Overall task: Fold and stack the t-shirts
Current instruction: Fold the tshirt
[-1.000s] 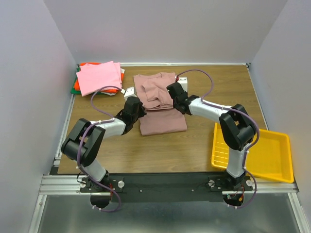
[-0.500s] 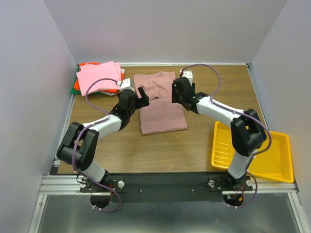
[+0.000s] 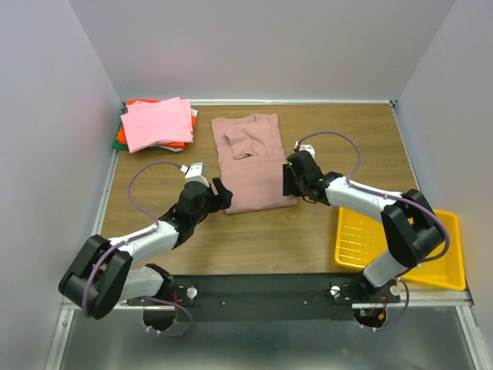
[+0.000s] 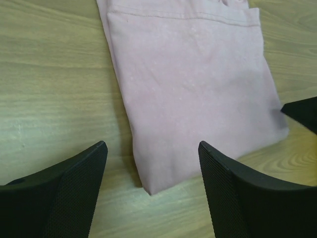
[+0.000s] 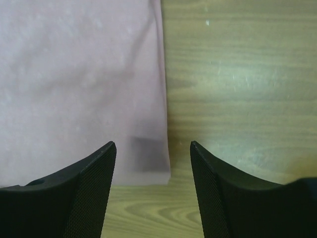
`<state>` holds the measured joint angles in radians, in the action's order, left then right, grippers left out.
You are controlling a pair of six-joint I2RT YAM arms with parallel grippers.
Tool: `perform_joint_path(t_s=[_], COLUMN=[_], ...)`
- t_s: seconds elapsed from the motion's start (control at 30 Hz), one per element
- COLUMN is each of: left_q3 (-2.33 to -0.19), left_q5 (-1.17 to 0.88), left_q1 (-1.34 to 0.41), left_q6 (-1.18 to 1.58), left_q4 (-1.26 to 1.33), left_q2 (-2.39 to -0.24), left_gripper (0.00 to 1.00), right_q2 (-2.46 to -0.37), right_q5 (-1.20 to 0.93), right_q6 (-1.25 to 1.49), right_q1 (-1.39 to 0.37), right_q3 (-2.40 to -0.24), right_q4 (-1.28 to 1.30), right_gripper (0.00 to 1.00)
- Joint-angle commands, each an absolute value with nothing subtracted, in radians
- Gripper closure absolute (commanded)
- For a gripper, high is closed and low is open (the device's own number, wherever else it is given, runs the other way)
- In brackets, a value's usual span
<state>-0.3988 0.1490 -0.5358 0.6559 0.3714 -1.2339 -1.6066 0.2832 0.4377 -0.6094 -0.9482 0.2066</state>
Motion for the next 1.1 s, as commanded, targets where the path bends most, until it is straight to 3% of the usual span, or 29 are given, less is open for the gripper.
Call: perform_joint_path(t_s=[0.0,0.33,0.73,1.07], left_q3=[-0.344,-0.354,-0.383,-0.390], left_q5=[0.118,0.103,0.115,0.199], left_q1=[-0.545,-0.571,-0.626,-0.656], left_q6=[0.710,0.735,0.764,0.799], left_q4=[0.384,0.368,0.353,0.269], left_q2=[-1.177,-1.292,-1.387,-1.397], left_gripper=[0.23,0.30,0.35,0.46], right_q2=[-1.548,-1.548,-1.606,-1.654], right_q5=[0.244,0.236,0.199,0.172], right_q6=[0.482,0.511,0.522,0.525], right_q1=[-0.607,-0.607,-0.607,-0.607], right_q3=[-0.888,-0.819,-0.792,-0.778], right_q4=[0.206,0.187,0.158,0.129], right_gripper=[0.33,0.37,0.57,0.67])
